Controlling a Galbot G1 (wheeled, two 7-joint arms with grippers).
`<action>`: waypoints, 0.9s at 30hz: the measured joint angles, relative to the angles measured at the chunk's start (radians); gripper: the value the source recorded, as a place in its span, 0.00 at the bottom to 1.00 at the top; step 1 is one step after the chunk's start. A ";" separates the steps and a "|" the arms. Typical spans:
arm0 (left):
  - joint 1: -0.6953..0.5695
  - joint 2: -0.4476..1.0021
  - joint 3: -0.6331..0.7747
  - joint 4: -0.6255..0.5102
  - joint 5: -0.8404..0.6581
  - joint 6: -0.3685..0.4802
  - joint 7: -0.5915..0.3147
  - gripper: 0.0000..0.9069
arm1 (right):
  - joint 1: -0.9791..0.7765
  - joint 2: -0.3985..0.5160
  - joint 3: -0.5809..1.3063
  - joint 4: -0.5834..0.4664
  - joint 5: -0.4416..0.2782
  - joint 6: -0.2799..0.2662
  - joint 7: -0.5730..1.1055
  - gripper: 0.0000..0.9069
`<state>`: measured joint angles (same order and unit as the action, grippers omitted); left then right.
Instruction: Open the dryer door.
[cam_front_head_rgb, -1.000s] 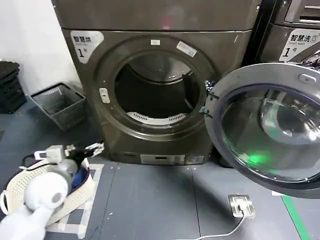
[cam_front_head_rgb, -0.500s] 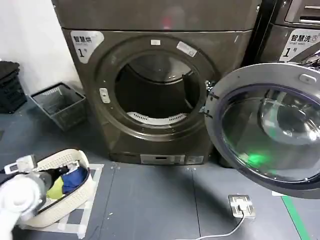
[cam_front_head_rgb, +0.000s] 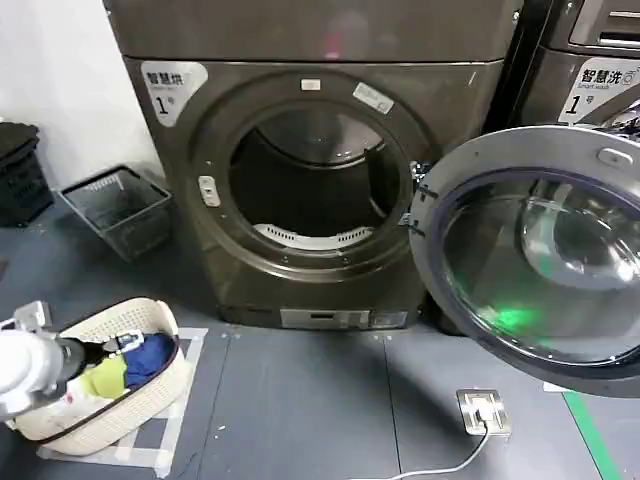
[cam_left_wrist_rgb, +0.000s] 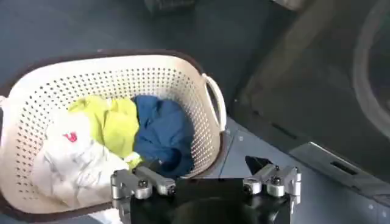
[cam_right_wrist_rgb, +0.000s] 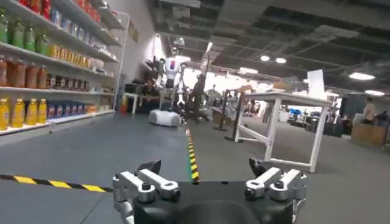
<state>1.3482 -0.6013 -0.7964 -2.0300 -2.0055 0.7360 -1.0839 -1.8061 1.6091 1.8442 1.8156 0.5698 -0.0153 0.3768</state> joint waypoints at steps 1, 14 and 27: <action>0.000 0.009 -0.001 0.007 -0.003 0.000 -0.002 1.00 | 0.000 0.000 0.000 0.000 0.000 0.000 0.000 1.00; -0.029 0.065 -0.022 0.069 -0.077 0.000 -0.018 1.00 | 0.000 0.000 -0.003 -0.002 -0.001 0.001 -0.004 1.00; -0.041 0.071 -0.025 0.116 -0.083 -0.002 -0.020 1.00 | 0.001 0.000 -0.004 -0.005 0.002 0.009 -0.004 1.00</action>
<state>1.3073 -0.5308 -0.8212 -1.9145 -2.0886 0.7343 -1.1042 -1.8052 1.6091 1.8397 1.8104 0.5713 -0.0062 0.3729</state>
